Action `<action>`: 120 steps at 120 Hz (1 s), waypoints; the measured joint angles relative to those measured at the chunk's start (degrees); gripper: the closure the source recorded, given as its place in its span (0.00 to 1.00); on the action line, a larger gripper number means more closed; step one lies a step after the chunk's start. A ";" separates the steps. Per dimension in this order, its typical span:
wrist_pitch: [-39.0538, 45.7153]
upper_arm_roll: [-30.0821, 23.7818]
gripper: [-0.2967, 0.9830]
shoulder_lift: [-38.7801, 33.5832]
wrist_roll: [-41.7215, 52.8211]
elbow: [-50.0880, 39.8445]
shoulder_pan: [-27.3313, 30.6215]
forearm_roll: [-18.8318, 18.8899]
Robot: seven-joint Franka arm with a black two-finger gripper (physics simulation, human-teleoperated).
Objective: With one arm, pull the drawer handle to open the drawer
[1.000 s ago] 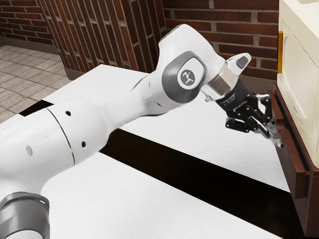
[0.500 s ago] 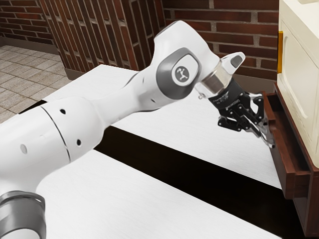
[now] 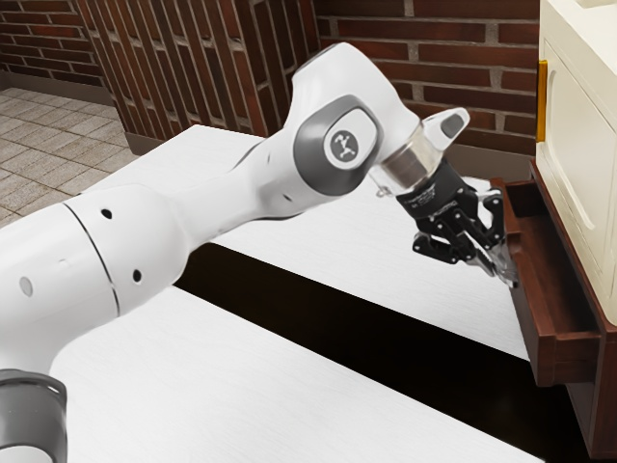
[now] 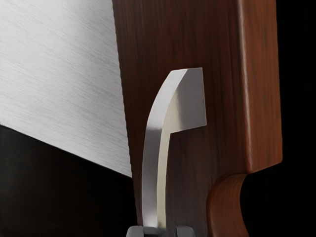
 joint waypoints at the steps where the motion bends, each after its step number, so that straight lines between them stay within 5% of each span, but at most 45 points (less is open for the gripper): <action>1: 0.00 0.01 0.79 -0.04 0.00 -0.05 0.01 0.00; 120: 0.01 4.74 0.77 -8.77 0.86 -11.21 -0.10 -0.06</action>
